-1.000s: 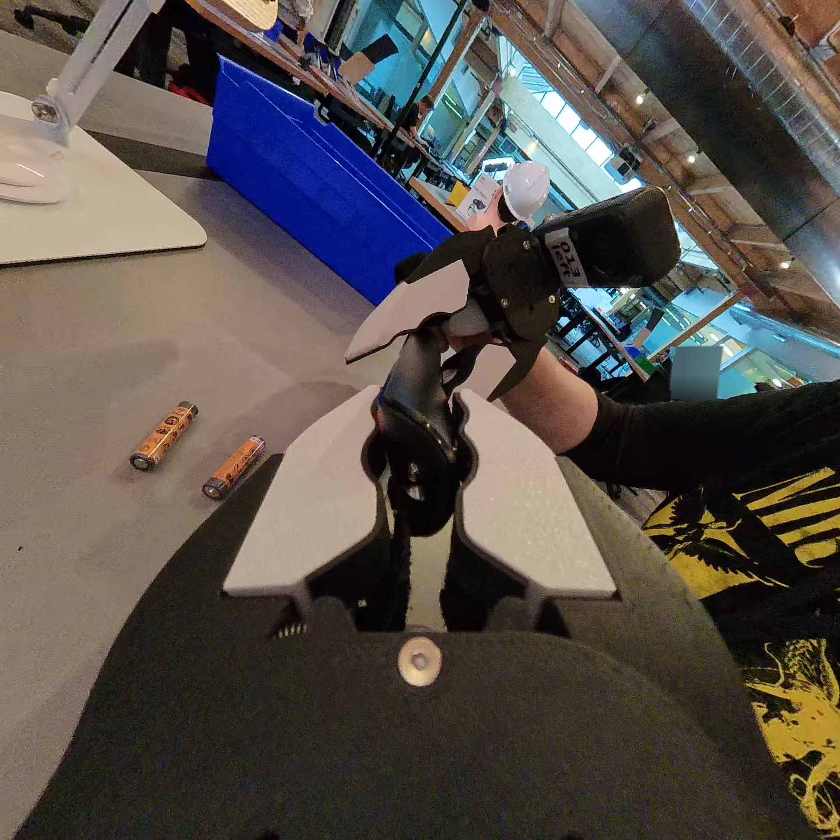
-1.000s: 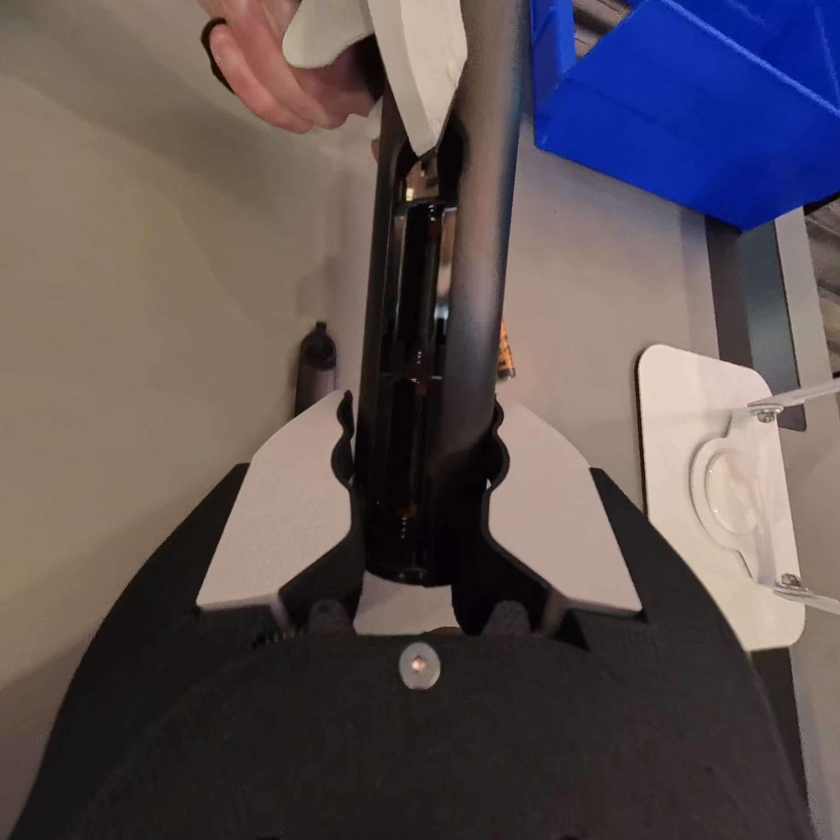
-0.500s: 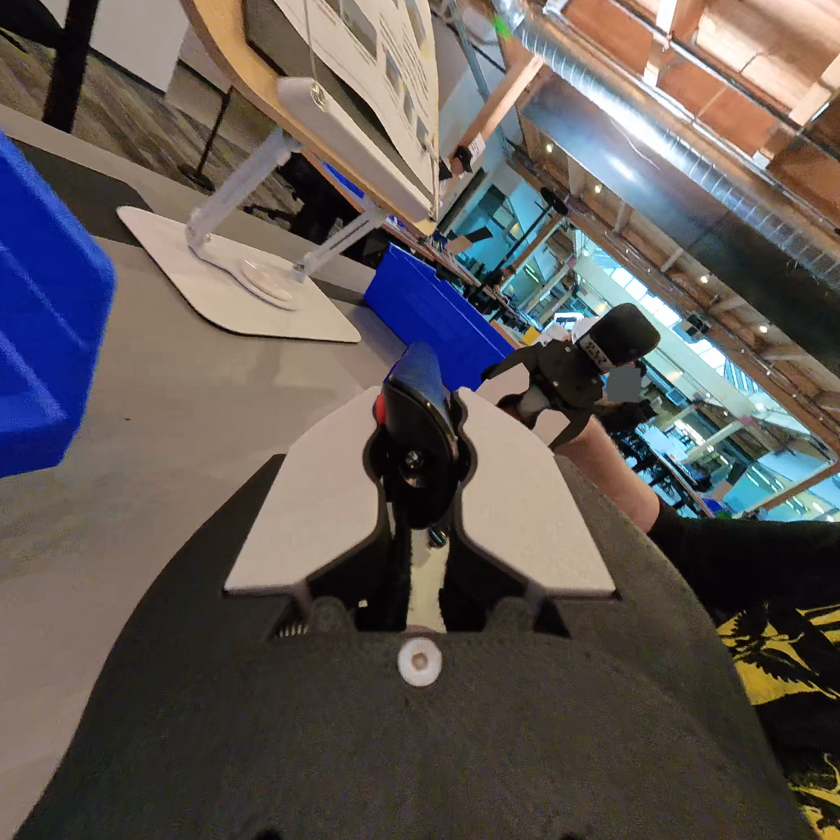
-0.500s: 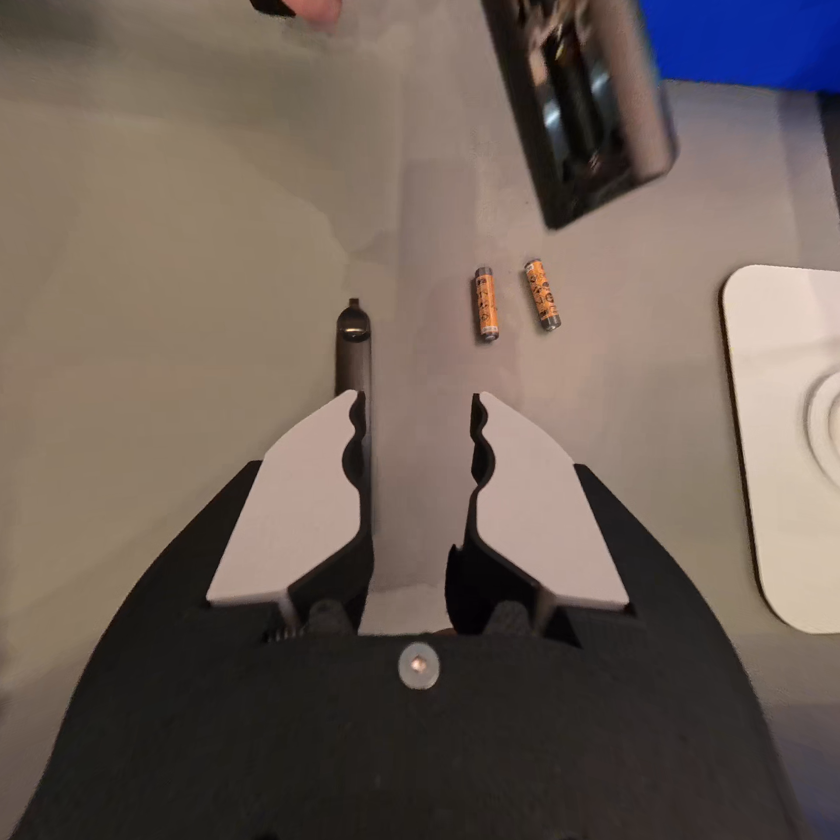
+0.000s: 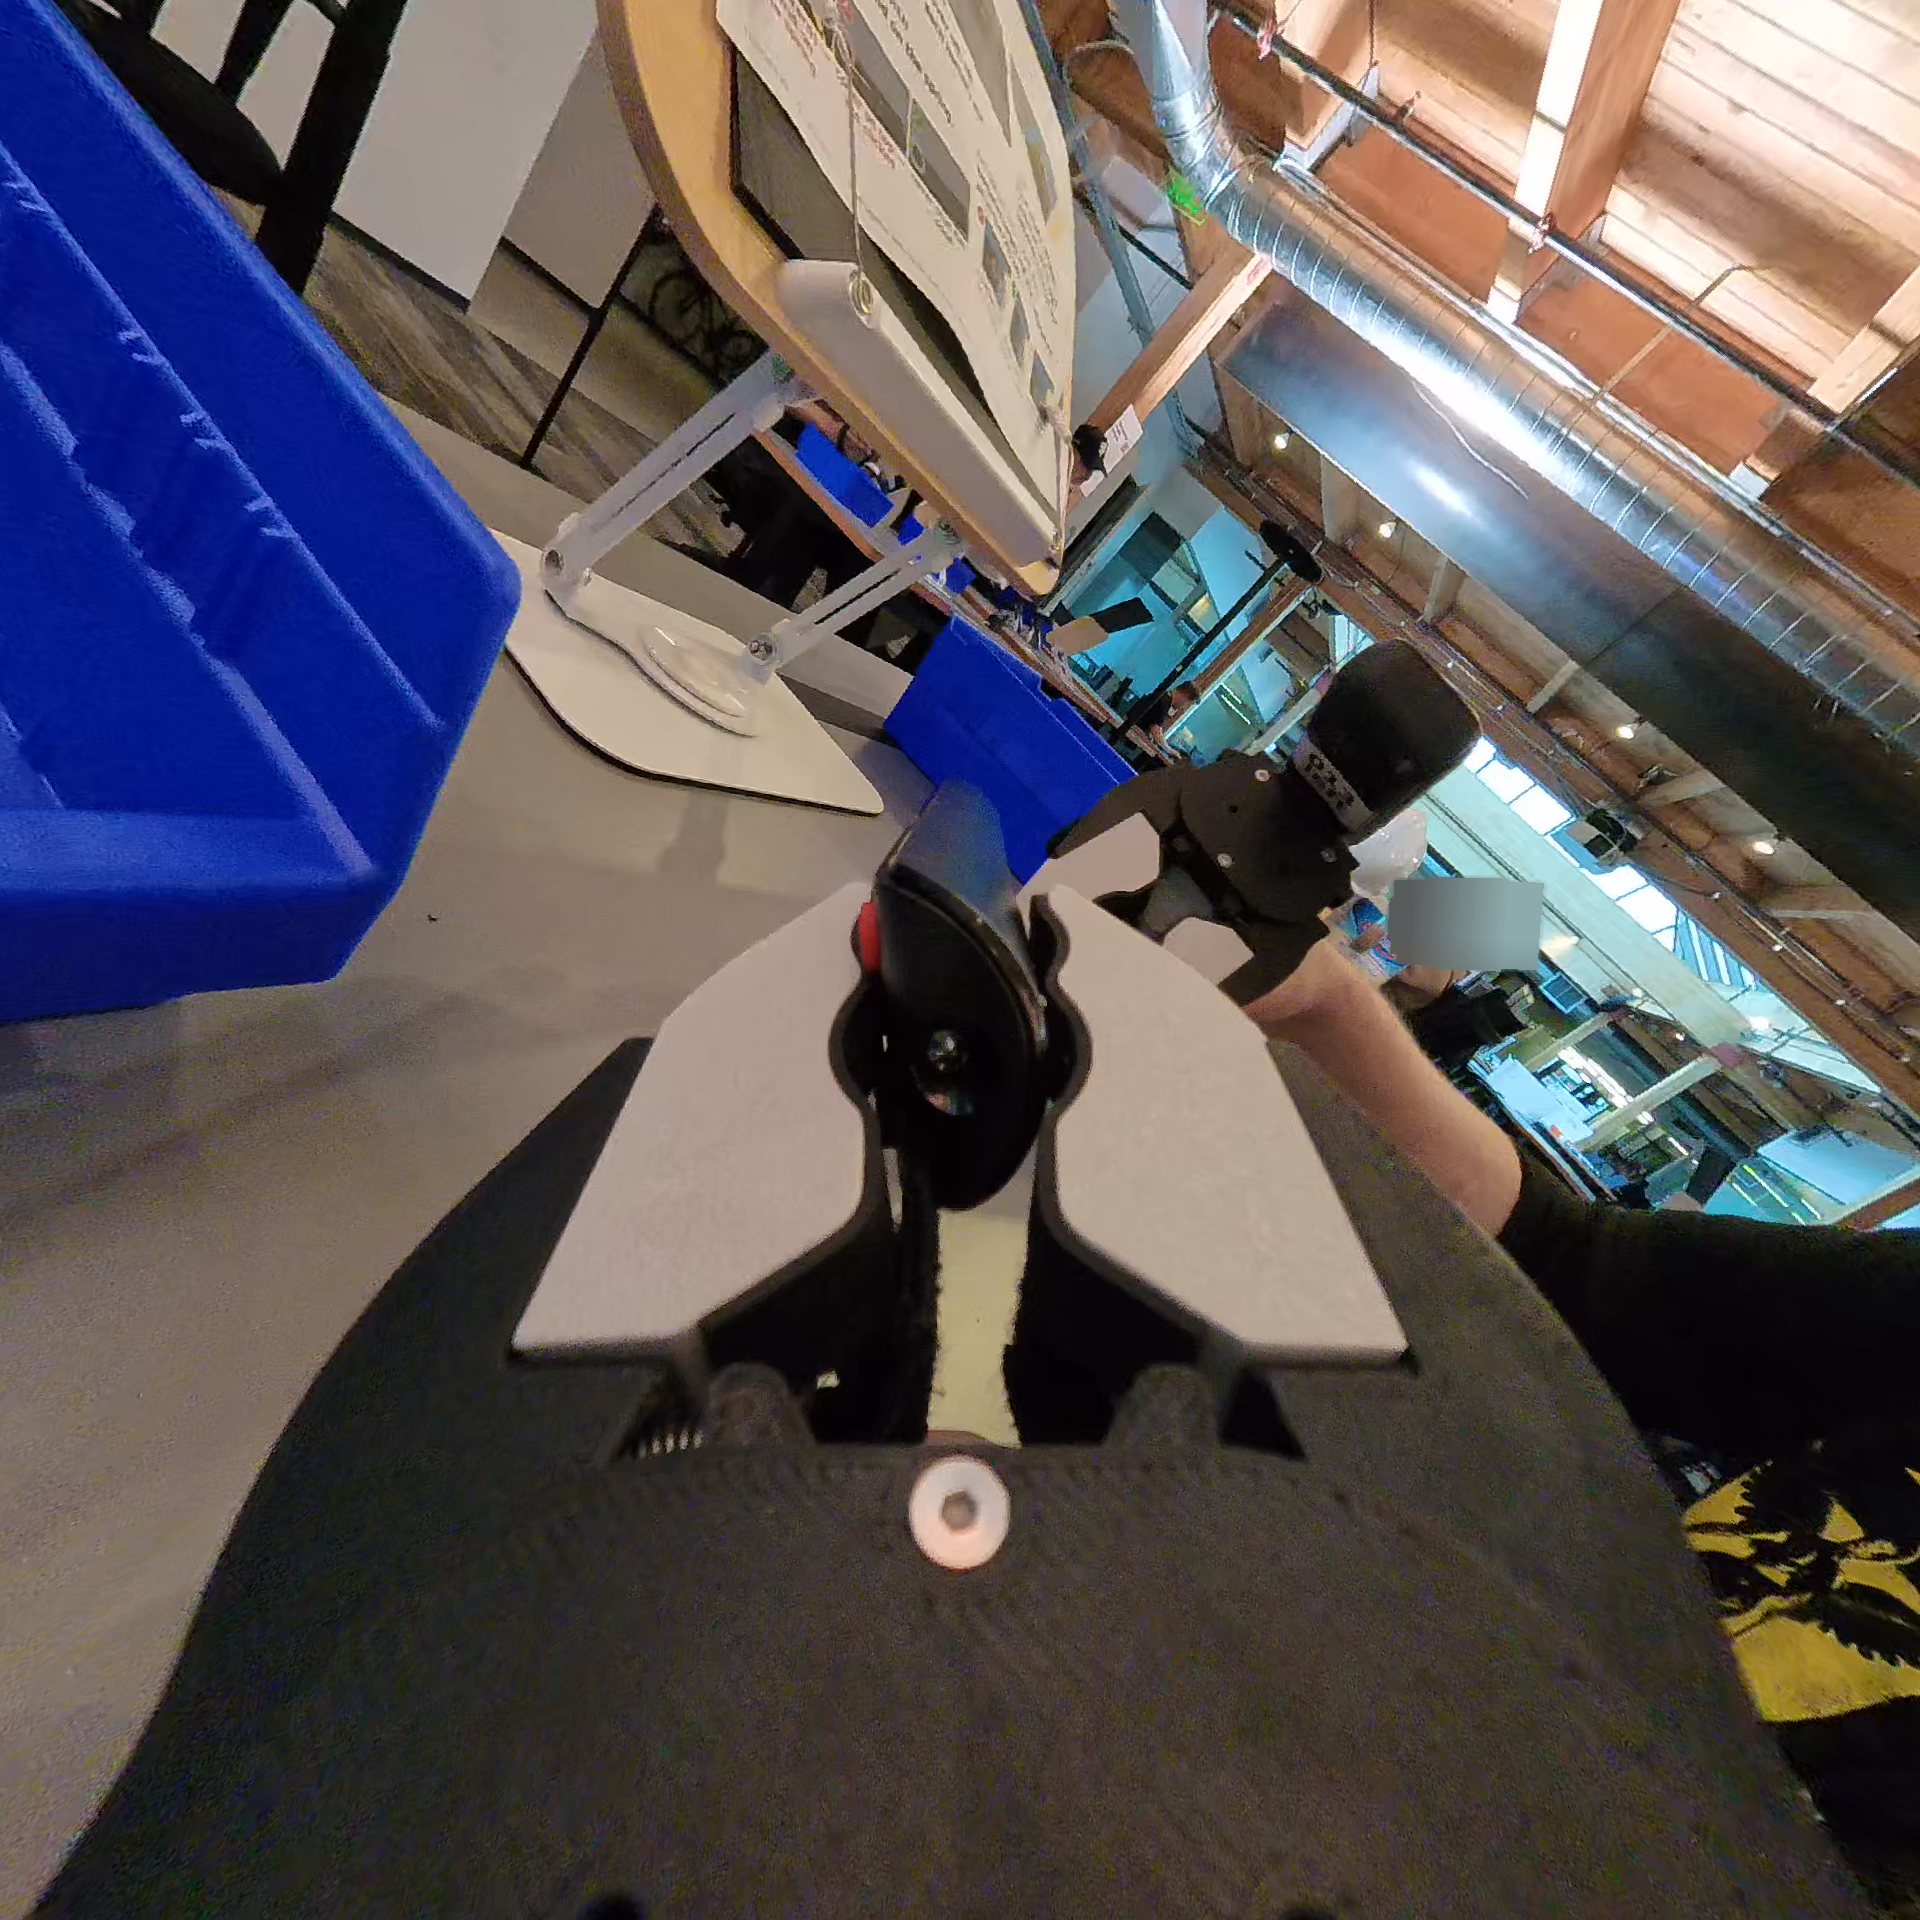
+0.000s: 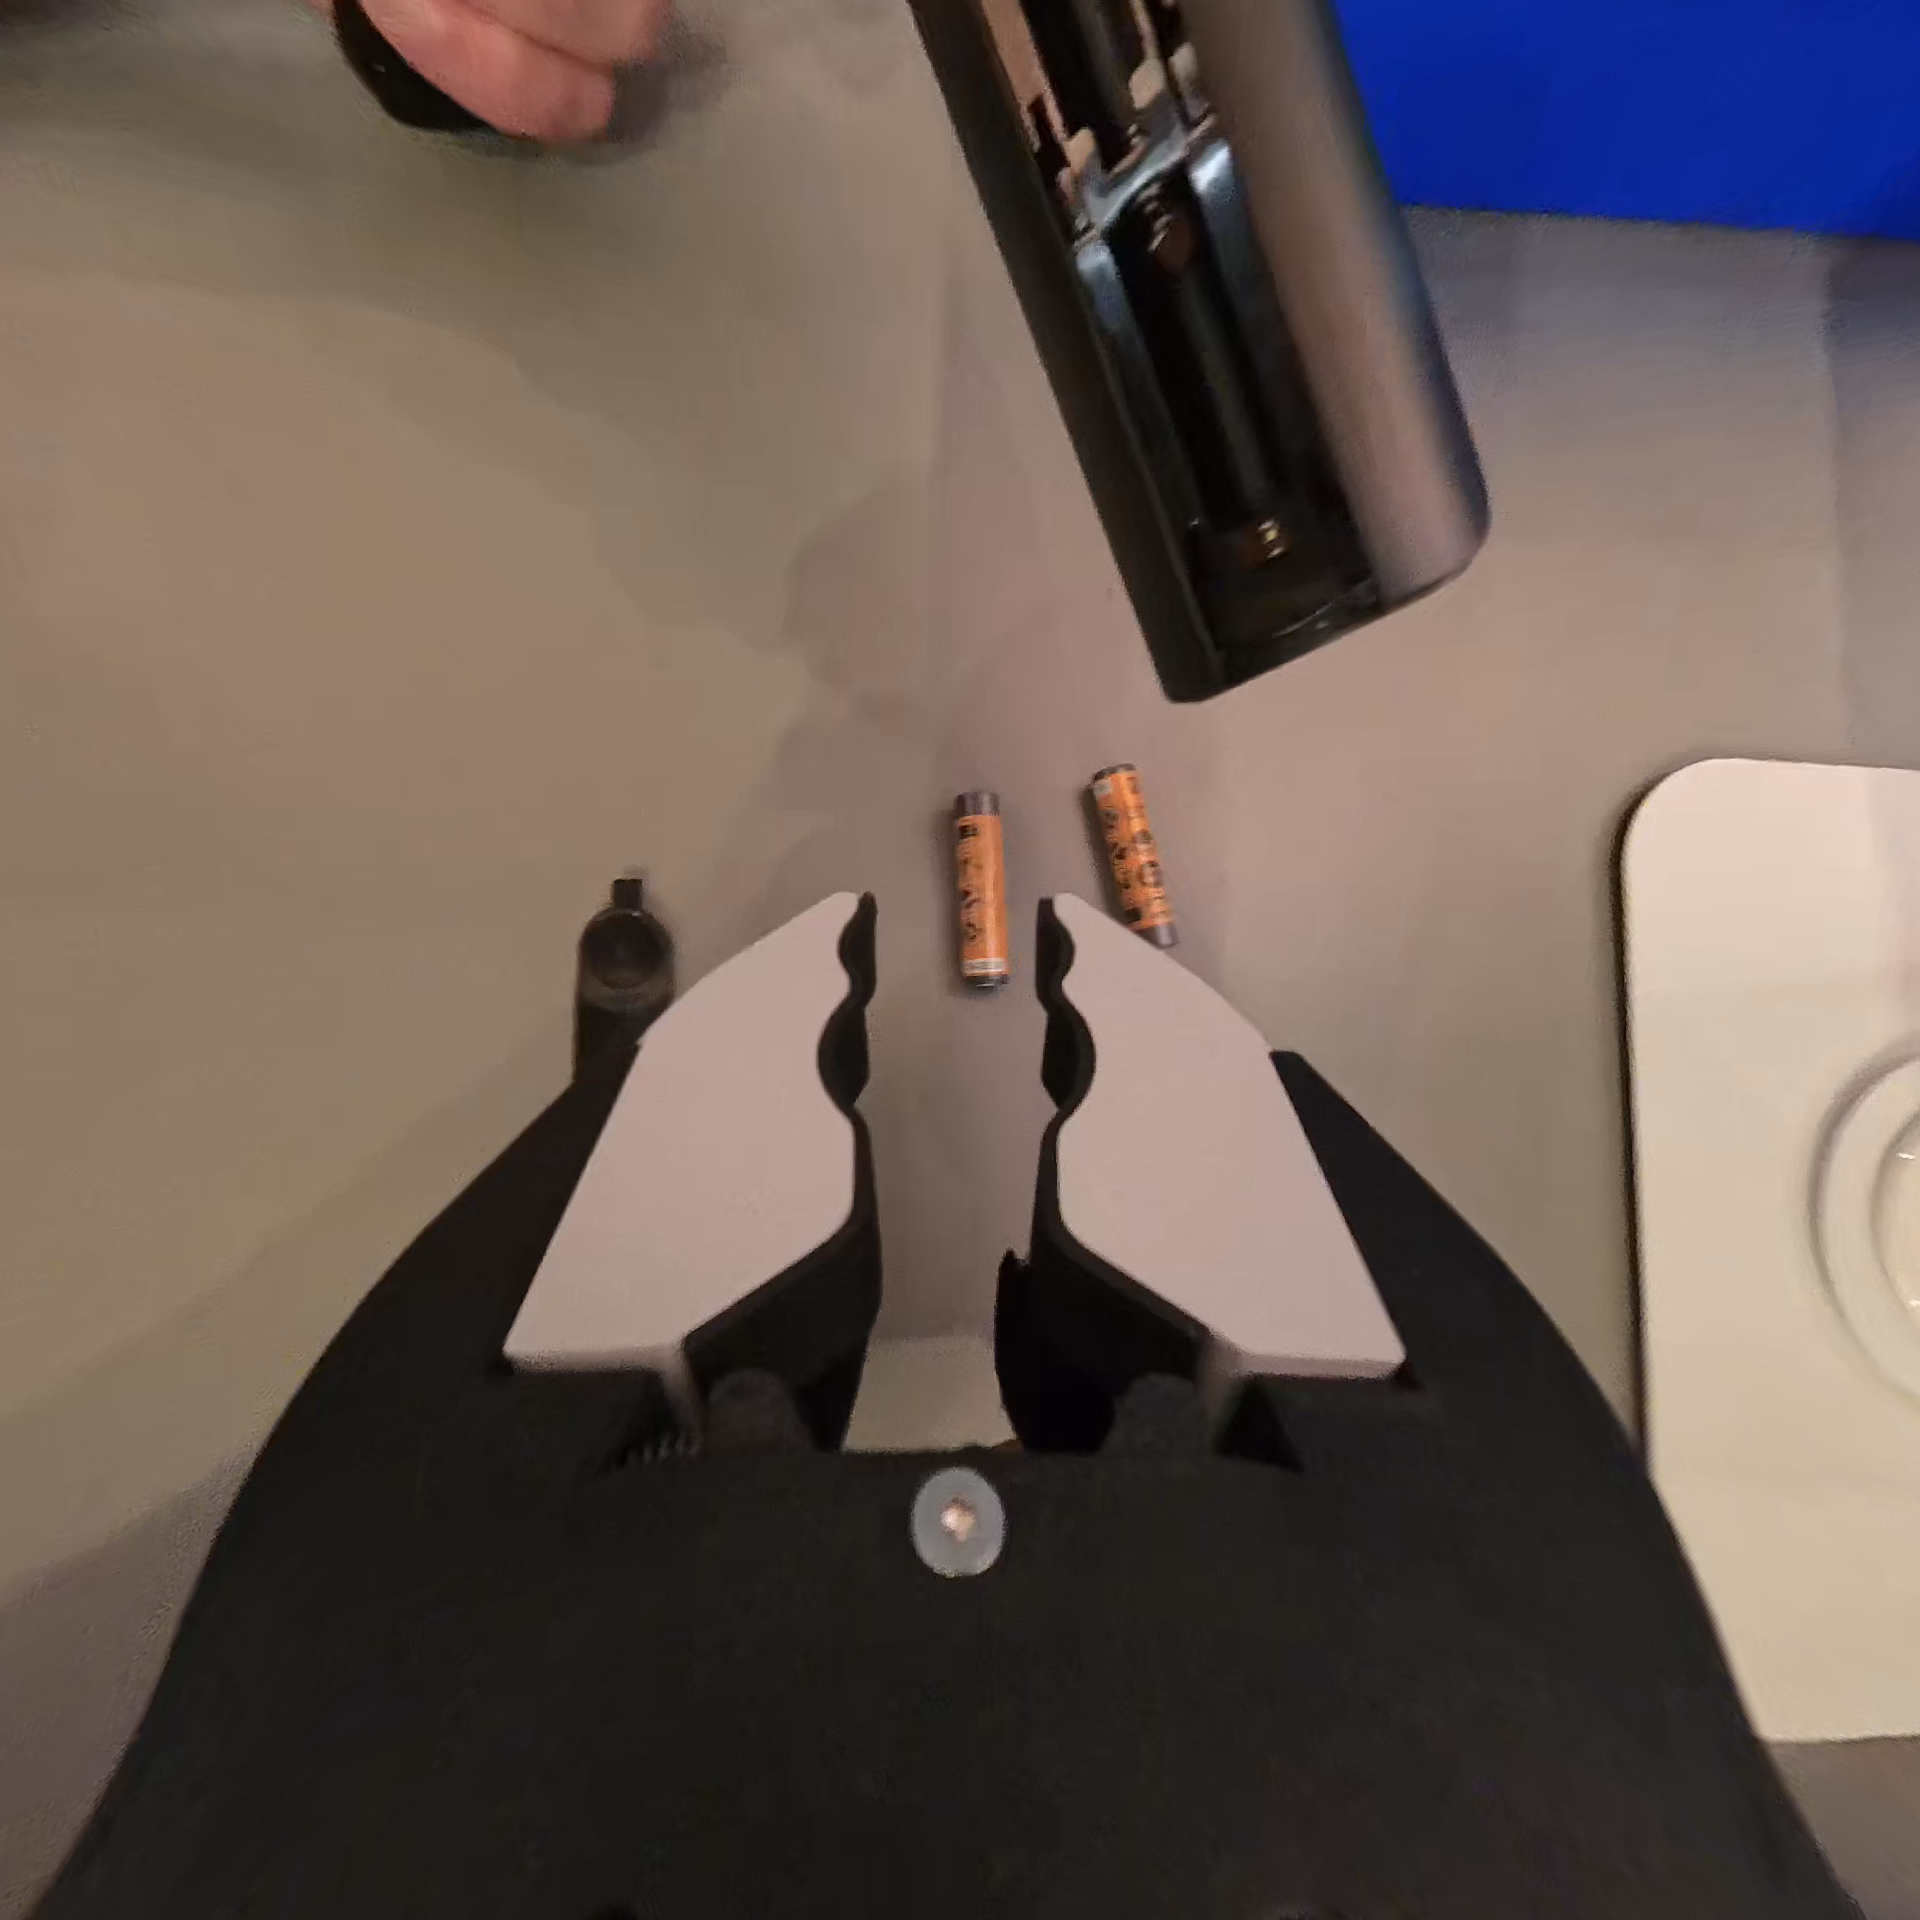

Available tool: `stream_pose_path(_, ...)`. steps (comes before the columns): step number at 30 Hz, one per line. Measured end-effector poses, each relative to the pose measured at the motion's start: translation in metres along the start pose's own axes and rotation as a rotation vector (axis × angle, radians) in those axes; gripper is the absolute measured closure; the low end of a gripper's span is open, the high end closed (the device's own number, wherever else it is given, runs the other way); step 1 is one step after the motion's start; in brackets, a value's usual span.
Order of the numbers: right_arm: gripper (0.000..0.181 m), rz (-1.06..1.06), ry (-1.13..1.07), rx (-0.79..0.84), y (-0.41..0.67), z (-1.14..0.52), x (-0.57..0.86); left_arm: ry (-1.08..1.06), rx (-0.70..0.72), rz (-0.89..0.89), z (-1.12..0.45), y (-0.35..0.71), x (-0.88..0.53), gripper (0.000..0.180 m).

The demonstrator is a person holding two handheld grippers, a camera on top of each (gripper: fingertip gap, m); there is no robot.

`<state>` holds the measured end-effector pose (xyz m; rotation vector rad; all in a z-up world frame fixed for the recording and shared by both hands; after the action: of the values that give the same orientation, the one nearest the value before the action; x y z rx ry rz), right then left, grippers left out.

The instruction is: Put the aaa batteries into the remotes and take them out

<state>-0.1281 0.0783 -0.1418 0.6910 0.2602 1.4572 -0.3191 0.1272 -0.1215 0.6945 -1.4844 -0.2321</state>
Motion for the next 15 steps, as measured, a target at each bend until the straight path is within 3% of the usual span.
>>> stream_pose_path(6,0.157,-0.034,0.013,-0.082,-0.012,-0.018,0.031,0.008,0.055,0.011,0.007,0.005,-0.004,0.154)
stream_pose_path(12,0.158,-0.03,0.166,-0.011,0.008,-0.019,0.012,0.014,0.056,0.014,0.007,0.005,-0.004,0.154)
stream_pose_path(15,0.157,0.016,0.168,-0.097,0.006,-0.031,0.011,0.011,0.053,0.012,0.007,0.005,-0.001,0.154)
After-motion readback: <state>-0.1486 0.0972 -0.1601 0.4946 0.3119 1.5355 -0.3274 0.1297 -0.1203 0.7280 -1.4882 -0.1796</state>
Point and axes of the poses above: each gripper's, where its closed fingertips meet, z back along the fingers, y out of its top, x = y × z across the jaws, the point moved 5 cm from there along z, back along the fingers, and after that the axes turned 15 degrees about z, right-handed, at the moved point
